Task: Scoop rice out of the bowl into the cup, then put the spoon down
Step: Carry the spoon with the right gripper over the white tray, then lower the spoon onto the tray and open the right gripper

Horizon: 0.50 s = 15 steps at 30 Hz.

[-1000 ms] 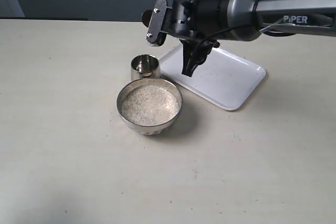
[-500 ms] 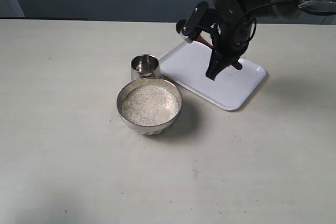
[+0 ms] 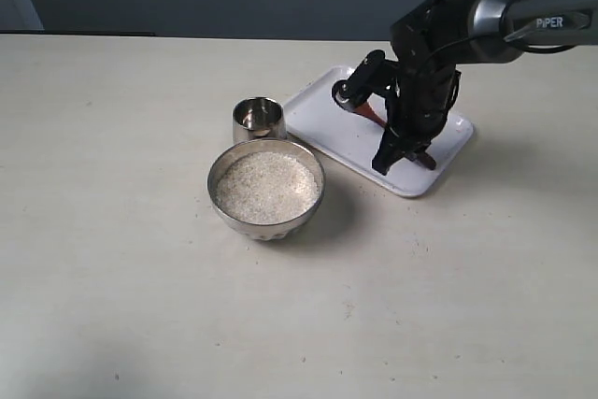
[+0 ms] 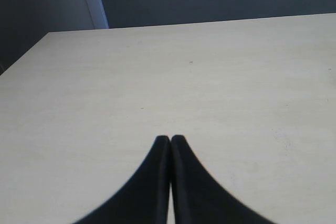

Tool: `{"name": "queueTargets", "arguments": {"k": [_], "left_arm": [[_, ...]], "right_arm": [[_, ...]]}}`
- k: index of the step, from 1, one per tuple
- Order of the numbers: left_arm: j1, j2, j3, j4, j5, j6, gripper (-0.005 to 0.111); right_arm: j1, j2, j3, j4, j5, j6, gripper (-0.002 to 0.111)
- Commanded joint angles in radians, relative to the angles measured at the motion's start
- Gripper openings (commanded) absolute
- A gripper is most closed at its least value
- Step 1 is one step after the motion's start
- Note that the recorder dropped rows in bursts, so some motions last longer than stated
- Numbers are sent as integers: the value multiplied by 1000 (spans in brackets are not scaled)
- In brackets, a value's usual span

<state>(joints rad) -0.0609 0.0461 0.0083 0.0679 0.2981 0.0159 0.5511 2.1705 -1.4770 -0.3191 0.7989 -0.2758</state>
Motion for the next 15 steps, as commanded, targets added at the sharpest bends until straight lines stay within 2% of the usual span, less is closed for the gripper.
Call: {"name": "queueTargets", "arguments": {"k": [1, 6, 10, 12, 15], "left_arm": [[-2, 1, -8, 0, -10, -6, 1], [-2, 1, -8, 0, -10, -6, 1], [-2, 1, -8, 0, -10, -6, 1], [-2, 1, -8, 0, -10, -6, 1], [-2, 1, -8, 0, -10, -6, 1]], "right_arm": [[-5, 28, -3, 16, -8, 4, -1], [-5, 33, -3, -46, -27, 118, -1], [-5, 33, -3, -65, -27, 120, -1], [-5, 33, -3, -65, -28, 120, 5], [-5, 33, -3, -63, -28, 120, 26]]}}
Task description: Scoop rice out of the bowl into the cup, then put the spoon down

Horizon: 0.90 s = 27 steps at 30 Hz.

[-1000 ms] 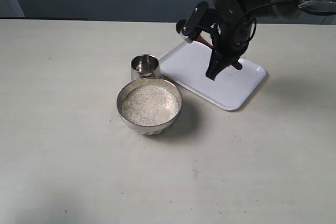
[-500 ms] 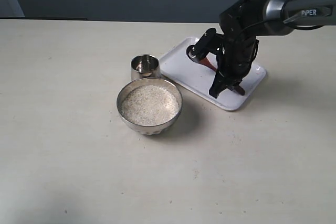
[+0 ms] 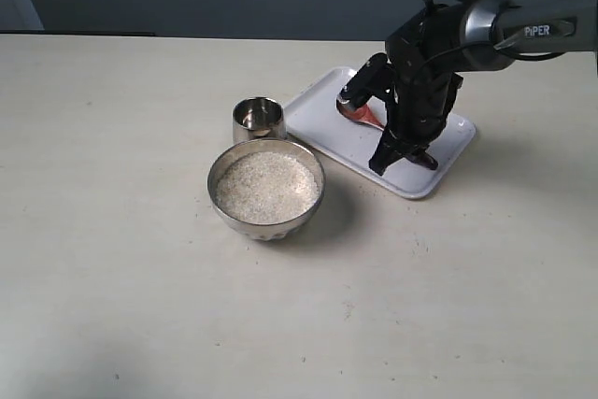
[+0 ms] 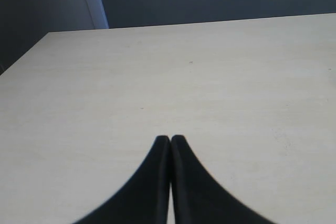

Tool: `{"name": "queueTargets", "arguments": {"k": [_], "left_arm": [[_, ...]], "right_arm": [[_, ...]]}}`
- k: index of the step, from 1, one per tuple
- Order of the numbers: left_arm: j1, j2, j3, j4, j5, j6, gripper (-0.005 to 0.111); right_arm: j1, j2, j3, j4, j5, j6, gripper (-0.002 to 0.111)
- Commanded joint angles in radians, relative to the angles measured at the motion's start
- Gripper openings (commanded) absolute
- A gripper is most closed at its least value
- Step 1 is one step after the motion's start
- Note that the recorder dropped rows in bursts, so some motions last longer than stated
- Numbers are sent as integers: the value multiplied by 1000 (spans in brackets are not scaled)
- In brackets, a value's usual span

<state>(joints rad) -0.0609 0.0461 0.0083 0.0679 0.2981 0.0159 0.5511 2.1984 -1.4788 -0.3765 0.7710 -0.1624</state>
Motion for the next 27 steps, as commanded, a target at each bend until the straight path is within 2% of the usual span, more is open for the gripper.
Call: {"name": "queueTargets", "arguments": {"k": [1, 3, 5, 10, 16, 22, 27], "left_arm": [[-2, 1, -8, 0, -10, -6, 1], [-2, 1, -8, 0, -10, -6, 1], [-2, 1, -8, 0, -10, -6, 1], [-2, 1, -8, 0, -10, -6, 1], [-2, 1, -8, 0, -10, -6, 1], [-2, 1, -8, 0, -10, -6, 1], [-2, 1, -8, 0, -10, -6, 1]], "right_arm": [[-5, 5, -1, -5, 5, 11, 32], [-5, 5, -1, -5, 17, 21, 46], [-3, 3, -1, -16, 43, 23, 49], [-3, -33, -1, -18, 114, 39, 40], [-3, -155, -1, -32, 191, 59, 20], [-3, -314, -1, -136, 335, 95, 19], [-5, -443, -1, -152, 448, 135, 19]]}}
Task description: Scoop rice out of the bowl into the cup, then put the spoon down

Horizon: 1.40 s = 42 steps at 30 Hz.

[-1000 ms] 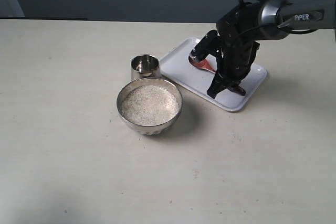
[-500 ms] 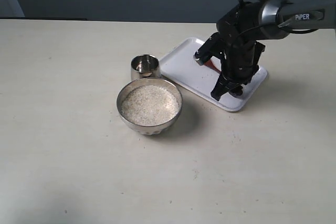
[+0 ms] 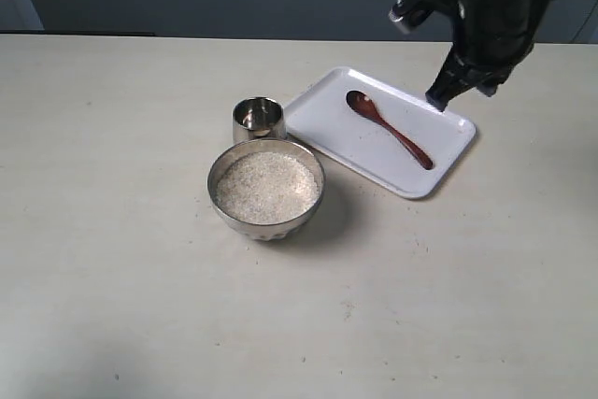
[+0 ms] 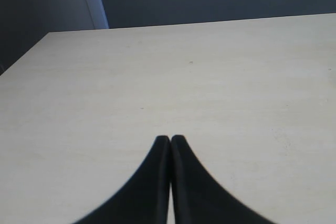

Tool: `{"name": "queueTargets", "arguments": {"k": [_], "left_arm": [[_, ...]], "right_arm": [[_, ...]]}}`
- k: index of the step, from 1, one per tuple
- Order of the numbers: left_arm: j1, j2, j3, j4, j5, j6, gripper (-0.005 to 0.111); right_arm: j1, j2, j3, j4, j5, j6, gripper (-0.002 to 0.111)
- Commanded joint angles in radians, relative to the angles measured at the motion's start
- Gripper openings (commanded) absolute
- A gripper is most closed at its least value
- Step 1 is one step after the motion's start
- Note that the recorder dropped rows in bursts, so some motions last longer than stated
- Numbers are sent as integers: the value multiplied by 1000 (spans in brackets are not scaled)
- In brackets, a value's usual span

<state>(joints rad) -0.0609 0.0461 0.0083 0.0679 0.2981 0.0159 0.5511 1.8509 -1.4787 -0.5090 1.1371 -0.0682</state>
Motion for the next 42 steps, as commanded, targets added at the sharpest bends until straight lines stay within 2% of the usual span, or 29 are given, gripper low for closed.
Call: {"name": "queueTargets", "arguments": {"k": [1, 8, 13, 18, 29, 34, 36, 38, 42], "left_arm": [[-2, 1, -8, 0, -10, -6, 1], [-2, 1, -8, 0, -10, -6, 1], [-2, 1, -8, 0, -10, -6, 1], [-2, 1, -8, 0, -10, -6, 1], [-2, 1, -8, 0, -10, -6, 1], [-2, 1, -8, 0, -10, -6, 1], [-2, 1, -8, 0, -10, -6, 1], [-2, 1, -8, 0, -10, -6, 1], [-2, 1, -8, 0, -10, -6, 1]], "right_arm": [[-5, -126, -1, -17, 84, 59, 19], [-5, -350, 1, -4, 84, 199, 19], [-5, -526, 36, 9, 84, 236, 19], [-5, -679, 67, 105, 84, 245, 19], [-3, -835, 67, 153, 84, 245, 19], [-5, -890, 94, 104, 84, 253, 19], [-14, -951, 137, 104, -16, 253, 19], [-64, -1012, 193, 138, -135, 253, 19], [-227, -1150, 363, 188, -333, 253, 19]]}}
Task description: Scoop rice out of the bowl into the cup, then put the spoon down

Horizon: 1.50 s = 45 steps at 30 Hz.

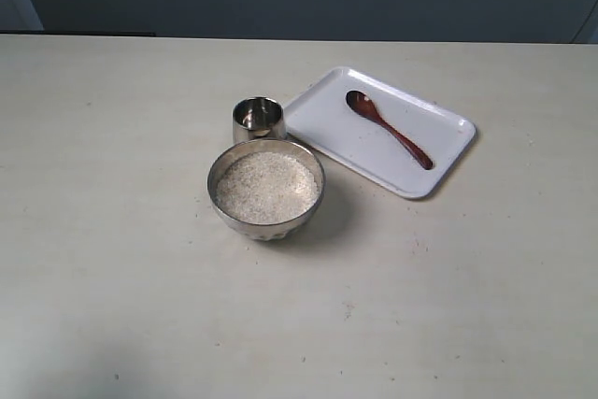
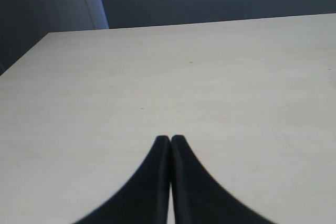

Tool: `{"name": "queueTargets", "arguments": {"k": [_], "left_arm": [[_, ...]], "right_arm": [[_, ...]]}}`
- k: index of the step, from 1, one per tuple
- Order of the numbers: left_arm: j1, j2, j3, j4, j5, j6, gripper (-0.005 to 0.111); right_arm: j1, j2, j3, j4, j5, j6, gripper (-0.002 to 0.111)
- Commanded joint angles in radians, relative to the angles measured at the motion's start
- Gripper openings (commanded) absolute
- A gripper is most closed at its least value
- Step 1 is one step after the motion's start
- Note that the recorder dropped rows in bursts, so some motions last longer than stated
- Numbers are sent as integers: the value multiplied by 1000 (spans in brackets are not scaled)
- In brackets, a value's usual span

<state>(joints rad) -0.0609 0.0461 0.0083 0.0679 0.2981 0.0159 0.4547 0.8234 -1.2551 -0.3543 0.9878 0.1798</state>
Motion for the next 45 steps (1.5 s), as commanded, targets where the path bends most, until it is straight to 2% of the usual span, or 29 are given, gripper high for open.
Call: {"name": "queueTargets", "arguments": {"k": [1, 4, 9, 15, 20, 26, 45], "left_arm": [[-2, 1, -8, 0, -10, -6, 1], [-2, 1, -8, 0, -10, -6, 1], [-2, 1, -8, 0, -10, -6, 1], [-2, 1, -8, 0, -10, -6, 1], [-2, 1, -8, 0, -8, -6, 1], [-2, 1, -8, 0, -8, -6, 1], [-2, 1, -8, 0, -8, -6, 1]], "right_arm": [[-173, -160, 193, 46, -229, 5, 19], [-287, -274, 373, 68, -374, 5, 19], [-386, -457, 691, 107, -576, 5, 19], [-406, -635, 1009, 139, -830, 5, 19], [-406, -720, 1166, 166, -945, 5, 19], [-406, -768, 1238, 228, -980, 5, 19], [-406, -768, 1239, 233, -972, 5, 19]]}}
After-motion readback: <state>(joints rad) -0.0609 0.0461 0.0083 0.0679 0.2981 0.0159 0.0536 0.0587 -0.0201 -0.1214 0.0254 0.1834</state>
